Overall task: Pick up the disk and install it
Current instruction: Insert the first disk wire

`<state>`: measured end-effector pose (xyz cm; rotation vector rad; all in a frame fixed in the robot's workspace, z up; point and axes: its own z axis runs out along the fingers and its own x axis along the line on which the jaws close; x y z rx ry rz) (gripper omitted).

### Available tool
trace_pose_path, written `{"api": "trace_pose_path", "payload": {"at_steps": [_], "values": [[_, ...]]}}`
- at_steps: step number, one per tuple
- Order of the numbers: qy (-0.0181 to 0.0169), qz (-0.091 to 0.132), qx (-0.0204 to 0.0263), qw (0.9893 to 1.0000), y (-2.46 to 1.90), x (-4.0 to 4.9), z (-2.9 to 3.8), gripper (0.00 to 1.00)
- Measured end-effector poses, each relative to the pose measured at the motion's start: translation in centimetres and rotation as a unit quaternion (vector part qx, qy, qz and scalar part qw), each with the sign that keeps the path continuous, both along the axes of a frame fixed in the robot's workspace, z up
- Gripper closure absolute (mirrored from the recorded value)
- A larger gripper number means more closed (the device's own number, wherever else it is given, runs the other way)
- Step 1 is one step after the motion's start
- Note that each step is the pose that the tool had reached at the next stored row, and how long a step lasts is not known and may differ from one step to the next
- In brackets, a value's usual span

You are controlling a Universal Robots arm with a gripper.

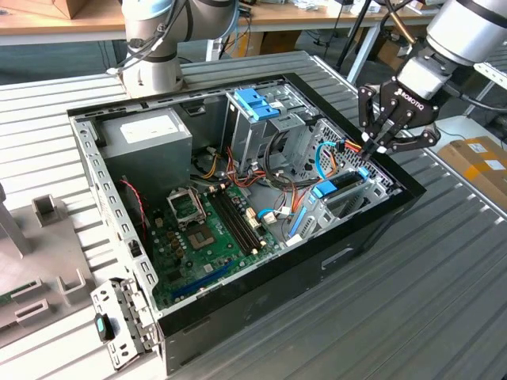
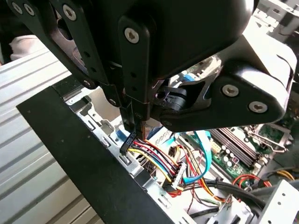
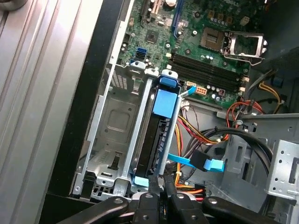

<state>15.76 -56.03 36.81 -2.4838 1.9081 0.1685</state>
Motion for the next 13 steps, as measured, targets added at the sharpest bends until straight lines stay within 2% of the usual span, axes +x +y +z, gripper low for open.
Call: {"api": "trace_pose_path", "payload": {"at_steps": [3, 4, 9, 12, 13], "values": [[0.0000, -0.024, 0.0000, 0.9997, 0.00, -0.01, -0.06, 0.84], [0.0000, -0.037, 0.0000, 0.9993, 0.00, -0.07, -0.08, 0.84], [0.0001, -0.050, 0.0016, 0.9988, -0.01, -1.36, -0.13, 0.84], [0.0000, -0.094, 0.0015, 0.9956, 0.00, -1.41, -0.28, 0.84], [0.0000, -0.096, 0.0017, 0.9954, 0.00, -1.53, -0.30, 0.84]]}}
